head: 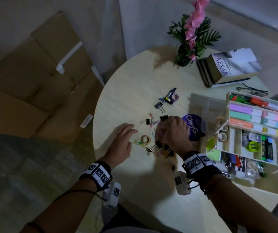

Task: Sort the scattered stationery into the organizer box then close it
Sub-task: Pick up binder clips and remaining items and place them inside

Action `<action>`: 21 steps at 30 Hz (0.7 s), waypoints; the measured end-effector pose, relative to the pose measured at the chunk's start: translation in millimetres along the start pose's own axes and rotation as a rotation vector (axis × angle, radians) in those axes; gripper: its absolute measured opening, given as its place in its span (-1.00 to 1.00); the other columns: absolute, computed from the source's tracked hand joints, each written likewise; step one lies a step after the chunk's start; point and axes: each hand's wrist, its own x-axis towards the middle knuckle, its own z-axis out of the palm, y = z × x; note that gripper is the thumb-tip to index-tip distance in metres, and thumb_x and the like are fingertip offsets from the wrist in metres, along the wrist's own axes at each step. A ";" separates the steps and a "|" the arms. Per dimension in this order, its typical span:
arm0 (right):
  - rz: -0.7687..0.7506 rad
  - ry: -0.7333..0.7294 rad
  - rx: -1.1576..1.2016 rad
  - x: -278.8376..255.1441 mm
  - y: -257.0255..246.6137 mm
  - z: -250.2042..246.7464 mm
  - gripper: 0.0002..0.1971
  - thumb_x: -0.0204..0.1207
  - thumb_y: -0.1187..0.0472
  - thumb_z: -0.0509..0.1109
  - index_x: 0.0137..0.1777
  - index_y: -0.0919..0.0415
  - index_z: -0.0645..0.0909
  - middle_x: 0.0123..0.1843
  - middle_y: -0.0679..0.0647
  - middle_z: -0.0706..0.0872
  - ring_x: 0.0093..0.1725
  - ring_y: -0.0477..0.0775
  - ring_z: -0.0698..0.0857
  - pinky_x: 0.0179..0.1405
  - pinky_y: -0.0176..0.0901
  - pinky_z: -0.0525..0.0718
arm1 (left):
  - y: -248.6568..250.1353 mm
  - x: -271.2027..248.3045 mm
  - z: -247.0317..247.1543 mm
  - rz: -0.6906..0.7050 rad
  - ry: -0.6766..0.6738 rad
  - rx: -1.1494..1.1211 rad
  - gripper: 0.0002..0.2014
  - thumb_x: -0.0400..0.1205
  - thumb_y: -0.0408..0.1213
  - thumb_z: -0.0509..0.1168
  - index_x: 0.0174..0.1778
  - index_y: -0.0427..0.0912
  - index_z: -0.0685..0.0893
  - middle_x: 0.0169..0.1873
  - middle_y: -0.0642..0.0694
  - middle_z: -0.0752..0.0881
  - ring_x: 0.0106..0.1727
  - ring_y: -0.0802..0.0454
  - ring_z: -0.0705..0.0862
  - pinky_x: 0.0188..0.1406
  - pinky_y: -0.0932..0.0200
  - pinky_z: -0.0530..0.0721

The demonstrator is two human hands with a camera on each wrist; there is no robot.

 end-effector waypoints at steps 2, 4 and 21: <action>-0.004 0.067 0.056 13.1 -9.5 -12.5 -0.31 0.46 0.10 0.54 0.55 0.27 0.42 0.49 0.30 0.48 0.45 0.38 0.46 0.45 0.27 0.47 | -1.1 1.2 -1.4 -0.018 0.026 -0.012 -0.44 0.64 -0.62 0.29 0.52 -0.07 0.57 0.67 0.02 0.38 0.77 0.12 0.20 0.72 0.20 0.32; -0.025 0.117 0.138 35.8 -9.7 -24.6 -0.37 0.58 0.01 0.32 0.58 0.33 0.43 0.55 0.37 0.46 0.52 0.43 0.43 0.52 0.27 0.45 | -4.7 3.6 -3.9 -0.041 0.038 -0.018 -0.45 0.65 -0.61 0.30 0.52 -0.05 0.58 0.65 0.03 0.39 0.74 0.12 0.27 0.66 0.15 0.47; -0.226 -0.044 -0.058 37.8 -11.5 12.3 -0.40 0.79 -0.18 0.05 0.79 -0.07 0.15 0.88 0.19 -0.12 0.81 0.58 -0.10 0.63 0.71 0.24 | 6.6 18.1 9.9 -0.104 0.027 -0.222 -0.53 0.66 -0.67 0.28 0.40 -0.14 0.67 0.25 -0.04 0.66 0.24 0.10 0.70 0.26 0.04 0.78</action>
